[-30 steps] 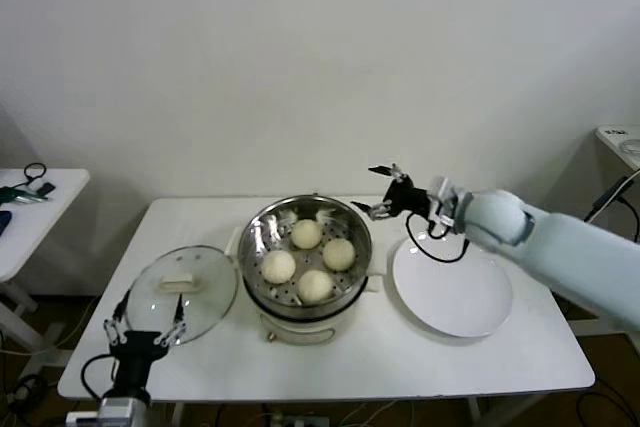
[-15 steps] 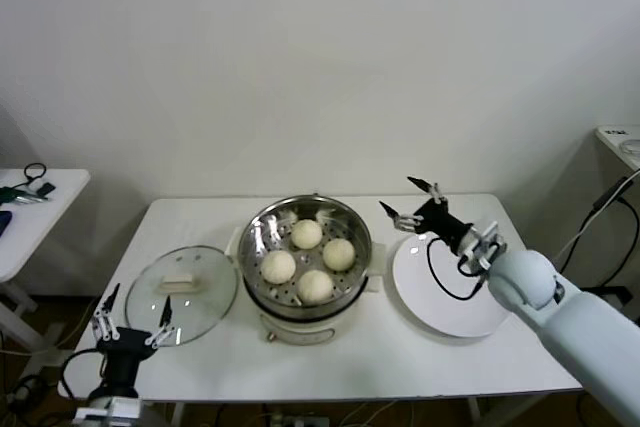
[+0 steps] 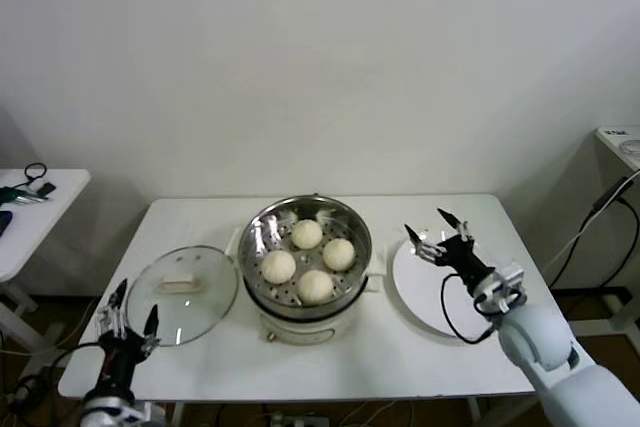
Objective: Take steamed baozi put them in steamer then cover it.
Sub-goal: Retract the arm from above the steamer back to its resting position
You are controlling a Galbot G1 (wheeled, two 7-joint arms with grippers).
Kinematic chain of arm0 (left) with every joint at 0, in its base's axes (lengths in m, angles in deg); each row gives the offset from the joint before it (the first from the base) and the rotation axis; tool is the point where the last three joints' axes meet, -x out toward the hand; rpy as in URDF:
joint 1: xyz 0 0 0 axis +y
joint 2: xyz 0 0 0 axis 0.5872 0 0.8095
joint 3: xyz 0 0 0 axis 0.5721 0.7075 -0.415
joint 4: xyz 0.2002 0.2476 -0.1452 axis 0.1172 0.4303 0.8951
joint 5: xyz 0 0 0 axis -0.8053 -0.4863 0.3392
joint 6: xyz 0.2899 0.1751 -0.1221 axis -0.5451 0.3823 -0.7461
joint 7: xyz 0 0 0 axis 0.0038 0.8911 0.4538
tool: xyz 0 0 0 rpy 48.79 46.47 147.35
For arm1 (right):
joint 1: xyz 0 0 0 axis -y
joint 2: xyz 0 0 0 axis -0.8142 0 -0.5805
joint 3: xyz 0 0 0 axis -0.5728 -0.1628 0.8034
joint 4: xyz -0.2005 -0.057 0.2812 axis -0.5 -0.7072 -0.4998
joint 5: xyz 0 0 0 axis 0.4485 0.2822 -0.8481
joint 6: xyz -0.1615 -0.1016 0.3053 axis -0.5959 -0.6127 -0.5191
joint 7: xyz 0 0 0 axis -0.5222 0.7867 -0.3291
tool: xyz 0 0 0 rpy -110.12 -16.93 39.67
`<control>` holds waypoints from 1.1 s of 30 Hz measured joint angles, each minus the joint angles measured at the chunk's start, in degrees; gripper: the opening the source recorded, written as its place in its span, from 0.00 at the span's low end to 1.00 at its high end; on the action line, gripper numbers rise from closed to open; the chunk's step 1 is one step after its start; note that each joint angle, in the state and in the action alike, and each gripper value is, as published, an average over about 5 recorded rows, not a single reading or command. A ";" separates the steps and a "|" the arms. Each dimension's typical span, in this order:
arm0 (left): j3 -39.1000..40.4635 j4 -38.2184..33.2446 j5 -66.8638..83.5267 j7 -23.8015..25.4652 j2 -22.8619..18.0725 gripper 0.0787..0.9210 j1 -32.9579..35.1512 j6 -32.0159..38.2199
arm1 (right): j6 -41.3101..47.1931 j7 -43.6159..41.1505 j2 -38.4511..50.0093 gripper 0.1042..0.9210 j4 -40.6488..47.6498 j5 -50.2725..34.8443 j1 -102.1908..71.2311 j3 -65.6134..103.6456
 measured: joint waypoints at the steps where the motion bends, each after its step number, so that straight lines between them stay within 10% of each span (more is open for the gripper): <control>1: 0.22 0.34 -1.81 -0.08 0.21 0.88 -0.19 -0.23 | 0.00 0.00 -0.58 0.88 -0.01 0.23 -0.84 0.96; 33: 7.67 28.50 -17.91 -5.02 3.81 0.88 -20.89 0.41 | -1.39 -0.72 -7.48 0.88 4.08 8.67 -9.46 7.48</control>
